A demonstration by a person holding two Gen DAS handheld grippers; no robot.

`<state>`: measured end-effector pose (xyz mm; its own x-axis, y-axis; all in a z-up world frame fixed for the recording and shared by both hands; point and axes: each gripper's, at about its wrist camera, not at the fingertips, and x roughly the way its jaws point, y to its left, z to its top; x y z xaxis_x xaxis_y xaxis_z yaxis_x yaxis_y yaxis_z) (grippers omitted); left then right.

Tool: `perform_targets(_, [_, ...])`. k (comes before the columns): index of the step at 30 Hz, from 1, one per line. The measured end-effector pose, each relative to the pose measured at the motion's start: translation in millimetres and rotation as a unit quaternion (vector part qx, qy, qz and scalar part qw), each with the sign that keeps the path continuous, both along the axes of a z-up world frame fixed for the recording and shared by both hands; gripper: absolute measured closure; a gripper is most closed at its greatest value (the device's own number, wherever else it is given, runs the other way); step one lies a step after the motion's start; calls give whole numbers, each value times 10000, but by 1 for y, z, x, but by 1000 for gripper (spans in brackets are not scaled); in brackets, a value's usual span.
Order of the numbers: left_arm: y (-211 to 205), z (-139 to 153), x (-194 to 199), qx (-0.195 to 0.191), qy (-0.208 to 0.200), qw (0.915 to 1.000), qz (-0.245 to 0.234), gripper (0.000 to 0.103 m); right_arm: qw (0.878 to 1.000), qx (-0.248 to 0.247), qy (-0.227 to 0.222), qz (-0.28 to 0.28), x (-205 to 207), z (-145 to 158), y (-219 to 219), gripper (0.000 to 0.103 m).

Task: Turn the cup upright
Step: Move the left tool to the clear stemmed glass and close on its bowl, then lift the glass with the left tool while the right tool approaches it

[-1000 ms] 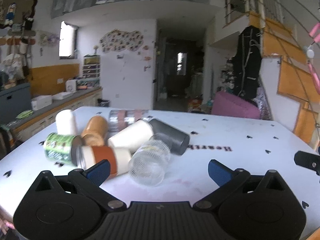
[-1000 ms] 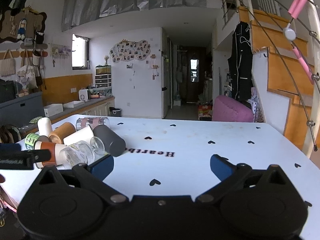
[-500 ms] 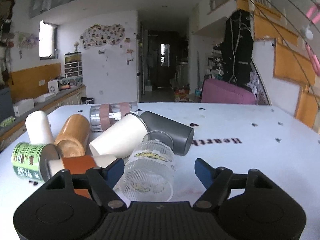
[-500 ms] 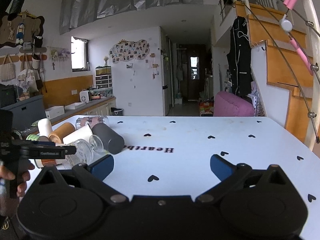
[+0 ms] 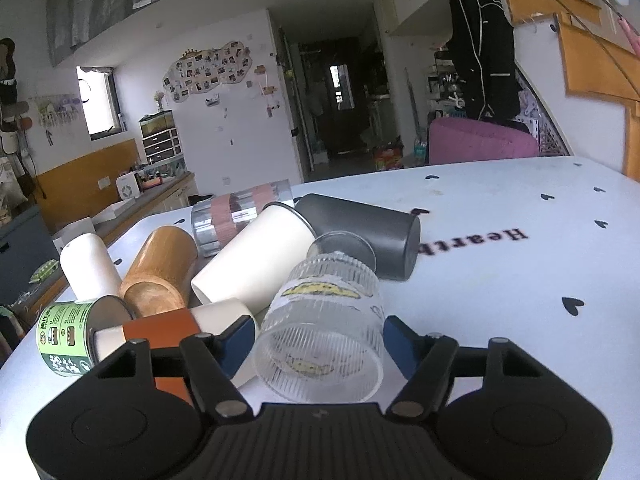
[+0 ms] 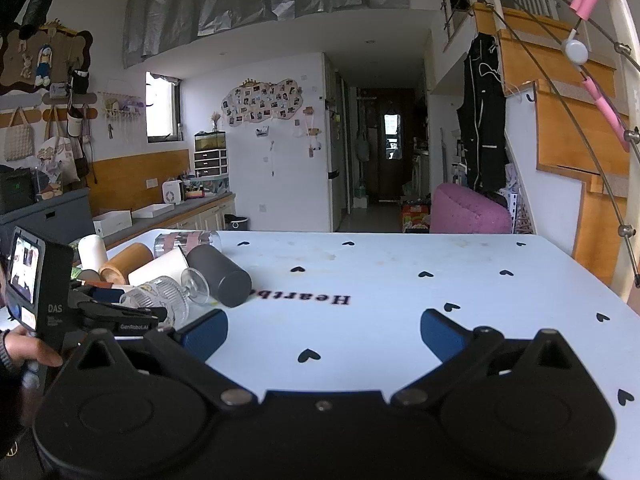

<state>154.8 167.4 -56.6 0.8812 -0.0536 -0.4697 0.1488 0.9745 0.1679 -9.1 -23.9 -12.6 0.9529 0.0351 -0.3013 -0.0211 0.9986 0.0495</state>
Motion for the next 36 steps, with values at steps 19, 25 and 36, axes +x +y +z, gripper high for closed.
perform_targets(19, [-20, -2, -57, 355, -137, 9962, -781, 36, 10000, -9, -3, 6, 0, 0, 2, 0])
perform_targets(25, [-34, 2, -88, 221, -96, 9905, -1355, 38, 10000, -2, -3, 3, 0, 0, 2, 0])
perform_targets(36, [-69, 7, -121, 40, -83, 9693, -2456, 59, 9996, 194, 217, 33, 23, 0, -12, 0])
